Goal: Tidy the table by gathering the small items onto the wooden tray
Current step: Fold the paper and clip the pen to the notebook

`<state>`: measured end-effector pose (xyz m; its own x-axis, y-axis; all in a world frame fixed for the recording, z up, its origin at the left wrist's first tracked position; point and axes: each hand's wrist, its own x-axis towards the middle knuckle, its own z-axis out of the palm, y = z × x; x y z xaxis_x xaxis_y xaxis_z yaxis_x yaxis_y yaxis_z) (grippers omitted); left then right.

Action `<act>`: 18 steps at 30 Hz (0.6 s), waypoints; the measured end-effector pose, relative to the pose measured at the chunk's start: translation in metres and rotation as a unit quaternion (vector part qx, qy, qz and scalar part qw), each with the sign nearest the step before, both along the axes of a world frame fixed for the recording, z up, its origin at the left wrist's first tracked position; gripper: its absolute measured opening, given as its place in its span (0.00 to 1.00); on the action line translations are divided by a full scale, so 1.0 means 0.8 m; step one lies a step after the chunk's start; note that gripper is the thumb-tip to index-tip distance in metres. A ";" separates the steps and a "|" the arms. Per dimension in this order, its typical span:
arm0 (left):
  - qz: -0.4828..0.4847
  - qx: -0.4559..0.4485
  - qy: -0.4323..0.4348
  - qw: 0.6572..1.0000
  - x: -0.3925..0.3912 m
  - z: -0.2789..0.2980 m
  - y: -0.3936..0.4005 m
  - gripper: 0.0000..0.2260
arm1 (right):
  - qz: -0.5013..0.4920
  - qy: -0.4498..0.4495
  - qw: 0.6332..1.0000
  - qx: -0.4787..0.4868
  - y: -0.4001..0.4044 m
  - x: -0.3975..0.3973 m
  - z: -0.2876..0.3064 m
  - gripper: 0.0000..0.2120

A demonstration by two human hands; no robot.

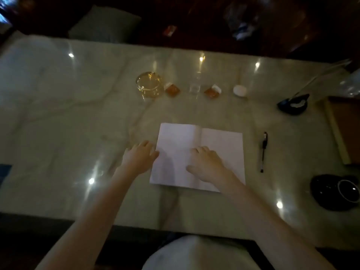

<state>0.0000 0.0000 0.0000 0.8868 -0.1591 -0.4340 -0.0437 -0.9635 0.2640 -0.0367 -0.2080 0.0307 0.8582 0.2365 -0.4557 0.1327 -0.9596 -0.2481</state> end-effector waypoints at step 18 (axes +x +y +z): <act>0.040 -0.013 -0.122 0.992 -0.066 -0.084 0.032 0.26 | -0.033 -0.185 0.977 0.105 0.039 -0.070 -0.117 0.33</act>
